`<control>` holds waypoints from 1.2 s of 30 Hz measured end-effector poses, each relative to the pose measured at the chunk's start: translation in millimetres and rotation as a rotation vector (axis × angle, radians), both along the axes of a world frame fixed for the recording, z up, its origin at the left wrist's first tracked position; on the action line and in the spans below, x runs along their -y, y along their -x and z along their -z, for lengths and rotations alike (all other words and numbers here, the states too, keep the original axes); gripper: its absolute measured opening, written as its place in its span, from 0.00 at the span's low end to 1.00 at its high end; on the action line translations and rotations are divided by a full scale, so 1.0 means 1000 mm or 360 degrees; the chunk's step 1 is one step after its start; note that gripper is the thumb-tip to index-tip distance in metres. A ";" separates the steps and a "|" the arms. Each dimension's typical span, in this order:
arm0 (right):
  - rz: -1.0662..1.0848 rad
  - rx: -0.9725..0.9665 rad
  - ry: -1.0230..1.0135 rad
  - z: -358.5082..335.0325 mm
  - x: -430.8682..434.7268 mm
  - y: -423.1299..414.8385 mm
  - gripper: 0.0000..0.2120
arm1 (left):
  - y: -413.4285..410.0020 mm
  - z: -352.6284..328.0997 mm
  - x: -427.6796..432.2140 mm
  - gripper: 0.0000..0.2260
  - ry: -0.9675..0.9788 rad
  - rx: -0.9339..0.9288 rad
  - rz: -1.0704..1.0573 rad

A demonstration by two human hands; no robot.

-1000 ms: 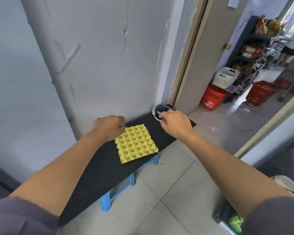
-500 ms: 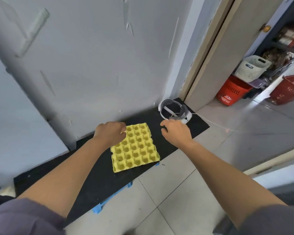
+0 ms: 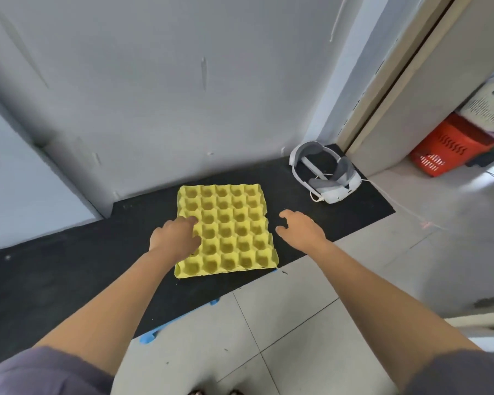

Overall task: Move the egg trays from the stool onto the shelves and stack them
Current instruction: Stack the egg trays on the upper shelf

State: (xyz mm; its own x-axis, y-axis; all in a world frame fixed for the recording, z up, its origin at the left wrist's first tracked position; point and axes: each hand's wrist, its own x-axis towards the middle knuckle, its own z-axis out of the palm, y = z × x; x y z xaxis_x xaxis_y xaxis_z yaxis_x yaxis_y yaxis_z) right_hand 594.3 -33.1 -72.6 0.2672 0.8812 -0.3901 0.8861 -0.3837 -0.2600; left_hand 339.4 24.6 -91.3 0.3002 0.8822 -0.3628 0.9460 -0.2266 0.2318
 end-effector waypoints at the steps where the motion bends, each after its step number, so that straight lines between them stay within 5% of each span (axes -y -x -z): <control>1: 0.0018 -0.0009 0.0015 0.016 -0.005 -0.001 0.21 | -0.001 0.016 -0.001 0.23 0.0013 -0.0034 -0.0008; 7: 0.0171 -0.0024 0.0072 0.118 -0.032 -0.009 0.24 | -0.003 0.111 -0.027 0.29 0.0024 -0.0103 -0.0181; 13: 0.0419 -0.0235 0.0194 0.181 -0.043 -0.014 0.31 | -0.010 0.167 -0.045 0.32 0.0449 0.0262 -0.0892; 20: 0.0754 -0.0418 0.0156 0.189 -0.038 -0.006 0.25 | -0.019 0.169 -0.043 0.23 0.0361 0.0347 -0.1051; 26: 0.0771 -0.0415 -0.0099 0.129 -0.035 -0.005 0.29 | -0.019 0.106 -0.038 0.20 0.0207 0.0595 -0.1136; 36: 0.0660 -0.0454 -0.0460 -0.093 -0.030 0.008 0.25 | 0.004 -0.111 -0.037 0.19 0.0081 0.0776 -0.1009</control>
